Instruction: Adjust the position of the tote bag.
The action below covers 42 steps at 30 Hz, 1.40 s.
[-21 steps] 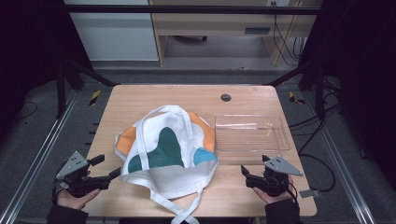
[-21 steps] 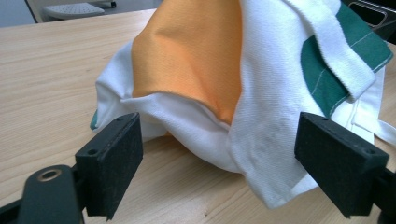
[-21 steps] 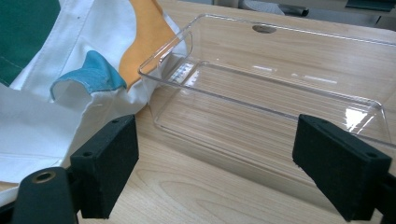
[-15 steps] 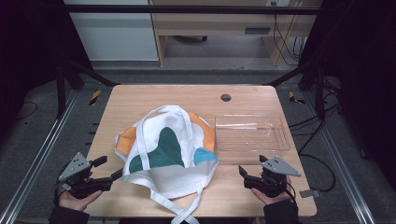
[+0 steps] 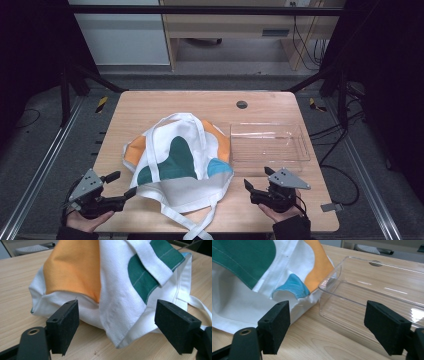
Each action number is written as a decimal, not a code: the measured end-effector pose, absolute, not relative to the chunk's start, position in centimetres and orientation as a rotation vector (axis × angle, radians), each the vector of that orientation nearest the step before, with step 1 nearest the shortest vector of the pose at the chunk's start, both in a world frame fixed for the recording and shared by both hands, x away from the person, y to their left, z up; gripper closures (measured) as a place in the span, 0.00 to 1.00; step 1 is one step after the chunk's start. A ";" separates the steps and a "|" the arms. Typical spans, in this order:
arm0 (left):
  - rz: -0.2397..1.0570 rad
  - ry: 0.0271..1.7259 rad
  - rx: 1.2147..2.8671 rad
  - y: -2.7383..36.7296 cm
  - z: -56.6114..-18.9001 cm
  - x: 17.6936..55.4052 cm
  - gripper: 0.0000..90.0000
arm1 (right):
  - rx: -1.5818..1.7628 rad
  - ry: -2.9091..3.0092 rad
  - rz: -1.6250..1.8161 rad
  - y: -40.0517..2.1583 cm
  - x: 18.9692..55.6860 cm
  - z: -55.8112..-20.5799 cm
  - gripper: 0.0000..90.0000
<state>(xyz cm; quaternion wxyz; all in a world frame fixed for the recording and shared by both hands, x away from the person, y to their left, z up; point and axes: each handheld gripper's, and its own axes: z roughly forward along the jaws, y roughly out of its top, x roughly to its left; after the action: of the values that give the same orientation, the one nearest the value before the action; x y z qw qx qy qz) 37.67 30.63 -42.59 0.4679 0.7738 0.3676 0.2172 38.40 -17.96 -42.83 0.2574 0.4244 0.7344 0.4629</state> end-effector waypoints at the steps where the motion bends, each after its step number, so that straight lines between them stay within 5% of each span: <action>1: 0.533 0.902 1.898 30.6 -42.6 37.7 0.23 | 1.151 1.992 1.256 -18.0 38.4 -42.8 0.24; 20: 0.498 0.951 1.963 29.8 -44.3 38.2 0.50 | 1.029 2.081 1.330 -12.9 38.7 -42.6 0.43; 42: 0.524 0.992 1.966 29.6 -44.6 38.7 0.82 | 0.924 2.187 1.362 -7.1 39.8 -43.4 0.53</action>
<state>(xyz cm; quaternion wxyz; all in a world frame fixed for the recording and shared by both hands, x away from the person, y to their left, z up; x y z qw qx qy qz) 38.68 29.55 -44.65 0.4251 0.7861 0.3967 0.2094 39.81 -7.12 -43.42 0.2011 0.3306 0.7827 0.4874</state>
